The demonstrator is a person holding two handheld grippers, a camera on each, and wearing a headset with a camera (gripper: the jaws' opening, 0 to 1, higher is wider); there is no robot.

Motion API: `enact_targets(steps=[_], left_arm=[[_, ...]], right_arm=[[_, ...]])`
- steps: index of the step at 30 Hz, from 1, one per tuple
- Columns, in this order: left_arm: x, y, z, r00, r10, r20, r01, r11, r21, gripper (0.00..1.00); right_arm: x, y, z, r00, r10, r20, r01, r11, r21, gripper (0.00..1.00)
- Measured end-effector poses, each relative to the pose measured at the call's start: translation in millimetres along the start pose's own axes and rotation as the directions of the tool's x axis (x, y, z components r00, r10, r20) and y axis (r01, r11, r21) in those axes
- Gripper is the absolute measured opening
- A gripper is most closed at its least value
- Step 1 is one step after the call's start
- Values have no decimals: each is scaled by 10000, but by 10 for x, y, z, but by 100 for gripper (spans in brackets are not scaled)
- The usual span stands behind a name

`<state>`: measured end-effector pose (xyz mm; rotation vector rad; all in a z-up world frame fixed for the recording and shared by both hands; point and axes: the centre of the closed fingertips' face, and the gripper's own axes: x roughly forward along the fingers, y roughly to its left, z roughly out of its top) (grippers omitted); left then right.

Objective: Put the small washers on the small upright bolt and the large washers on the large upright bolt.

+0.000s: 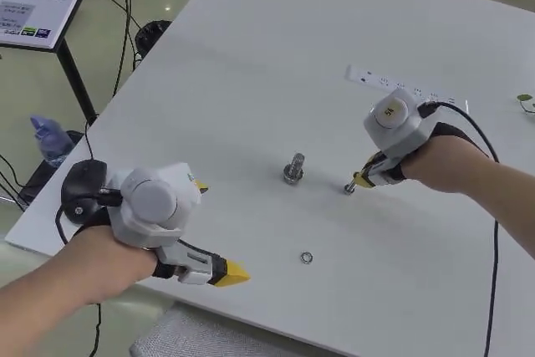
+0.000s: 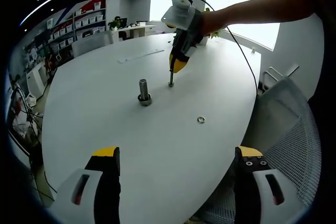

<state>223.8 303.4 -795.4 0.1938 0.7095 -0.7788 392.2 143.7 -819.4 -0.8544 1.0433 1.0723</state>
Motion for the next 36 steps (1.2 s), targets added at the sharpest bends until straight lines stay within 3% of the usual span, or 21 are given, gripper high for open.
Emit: enact_targets(steps=[14,36], left_arm=[[1,-62,-24,9997,-214,-132,214,9998,-3,87],[-25,-52,-65,9994,-243,-229,236,9993,-300,82]], right_arm=[[168,11,-36,9999,-14,-148,9,9995,-330,13],[367,56,-103,9992,163,-362,-181,9986,-499,13]])
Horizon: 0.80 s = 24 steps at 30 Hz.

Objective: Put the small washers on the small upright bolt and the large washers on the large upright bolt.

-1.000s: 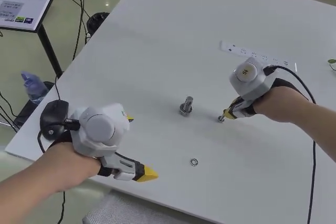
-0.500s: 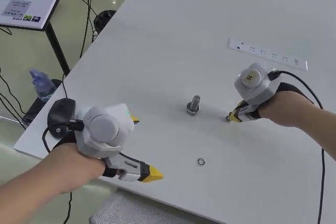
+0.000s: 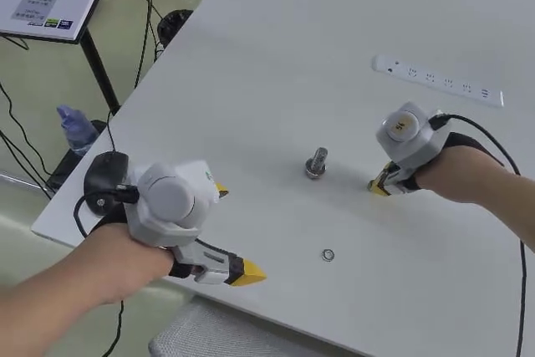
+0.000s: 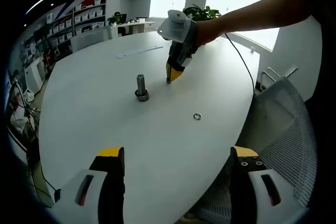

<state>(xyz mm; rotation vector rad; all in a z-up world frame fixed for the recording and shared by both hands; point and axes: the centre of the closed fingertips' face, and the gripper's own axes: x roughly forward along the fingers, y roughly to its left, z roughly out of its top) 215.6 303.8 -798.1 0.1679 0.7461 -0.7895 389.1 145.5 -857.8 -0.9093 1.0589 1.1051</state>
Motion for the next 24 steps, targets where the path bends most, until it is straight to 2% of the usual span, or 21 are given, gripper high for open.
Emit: enact_targets(steps=[6,13,24], left_arm=[[-16,9,-25,10000,-39,-54,39,10000,-74,81],[-10,10,5,10000,-88,-18,88,9999,-81,79],[22,-34,-13,9996,-252,-114,251,9997,-65,77]], right_arm=[[4,-12,6,10000,3,33,-4,10000,41,13],[5,-2,6,10000,-1,4,1,10000,-72,13],[7,-9,4,10000,-21,61,22,9999,-122,14]])
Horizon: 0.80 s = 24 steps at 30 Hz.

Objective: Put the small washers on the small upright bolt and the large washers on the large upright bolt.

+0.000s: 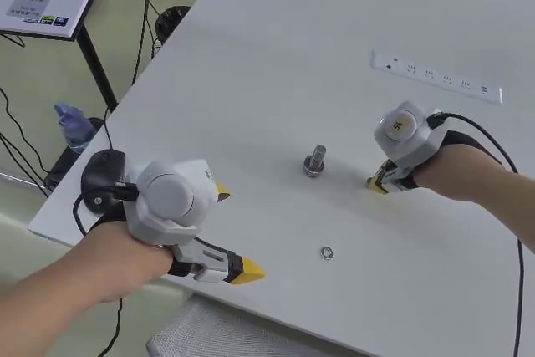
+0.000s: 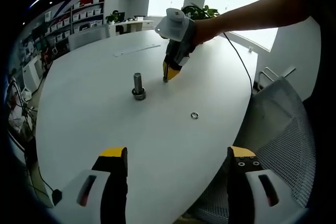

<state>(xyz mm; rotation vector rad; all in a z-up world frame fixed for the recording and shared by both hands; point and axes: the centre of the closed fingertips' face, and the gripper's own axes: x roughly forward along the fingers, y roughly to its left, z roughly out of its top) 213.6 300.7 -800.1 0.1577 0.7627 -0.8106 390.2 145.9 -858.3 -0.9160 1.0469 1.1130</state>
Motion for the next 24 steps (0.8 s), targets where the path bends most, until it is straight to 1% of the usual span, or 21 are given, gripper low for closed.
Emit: enact_targets(steps=[6,9,12,16,20,24], left_arm=[[6,5,-2,10000,-21,9,21,10000,-42,77],[13,-2,-4,10000,-45,-19,45,10000,-37,77],[16,2,-1,10000,-48,-15,48,10000,-38,76],[21,6,7,10000,-67,9,67,10000,-69,76],[18,13,9,10000,-66,-21,66,10000,-42,76],[9,19,32,10000,-35,41,35,10000,-40,76]], right_arm=[[7,-21,17,10000,7,76,-7,10000,40,15],[11,-10,26,9999,135,107,-136,9999,94,20],[9,-15,34,9997,200,125,-200,9998,-14,24],[0,-19,33,9993,339,128,-340,9994,64,26],[-15,-37,37,9993,336,140,-337,9994,44,27],[-70,-39,54,9992,379,160,-379,9993,-25,29]])
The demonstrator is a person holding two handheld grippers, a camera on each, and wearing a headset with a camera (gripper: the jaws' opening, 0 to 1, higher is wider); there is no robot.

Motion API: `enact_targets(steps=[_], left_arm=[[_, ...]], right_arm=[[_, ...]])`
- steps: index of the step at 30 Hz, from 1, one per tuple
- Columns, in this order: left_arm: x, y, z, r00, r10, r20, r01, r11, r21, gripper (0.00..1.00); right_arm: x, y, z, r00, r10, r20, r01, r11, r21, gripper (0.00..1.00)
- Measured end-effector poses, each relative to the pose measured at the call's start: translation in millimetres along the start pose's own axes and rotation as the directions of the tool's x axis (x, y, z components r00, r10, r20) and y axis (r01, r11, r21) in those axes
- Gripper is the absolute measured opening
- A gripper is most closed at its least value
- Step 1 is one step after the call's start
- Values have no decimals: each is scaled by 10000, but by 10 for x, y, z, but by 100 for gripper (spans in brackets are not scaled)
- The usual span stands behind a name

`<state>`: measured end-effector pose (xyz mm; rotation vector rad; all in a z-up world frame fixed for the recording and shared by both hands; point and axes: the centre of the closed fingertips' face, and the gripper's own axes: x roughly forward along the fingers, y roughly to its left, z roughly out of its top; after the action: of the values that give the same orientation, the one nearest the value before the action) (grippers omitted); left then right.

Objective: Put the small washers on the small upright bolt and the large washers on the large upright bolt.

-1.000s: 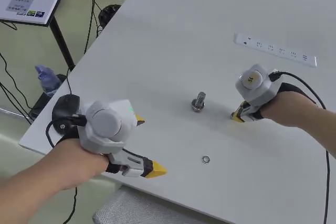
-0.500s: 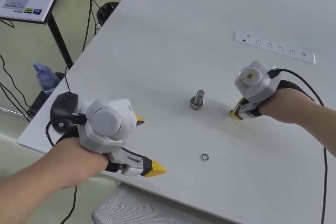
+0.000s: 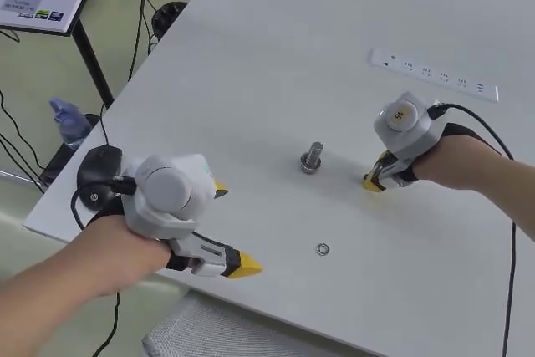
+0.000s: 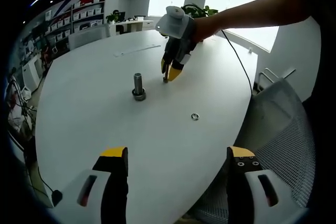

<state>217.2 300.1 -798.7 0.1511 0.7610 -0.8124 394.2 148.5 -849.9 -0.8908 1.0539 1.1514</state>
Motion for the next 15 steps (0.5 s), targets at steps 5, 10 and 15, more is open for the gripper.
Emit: enact_targets(steps=[5,10,15], left_arm=[[4,-20,23,10000,-16,64,16,10000,53,76],[20,-17,30,10000,-23,1,23,10000,49,76],[33,-29,33,10000,-79,-7,79,9999,85,76]], right_arm=[[-92,24,47,9998,105,145,-104,9999,-64,31],[-201,35,66,9999,63,111,-60,9997,-221,31],[-229,35,95,9999,28,148,-23,9994,-333,32]])
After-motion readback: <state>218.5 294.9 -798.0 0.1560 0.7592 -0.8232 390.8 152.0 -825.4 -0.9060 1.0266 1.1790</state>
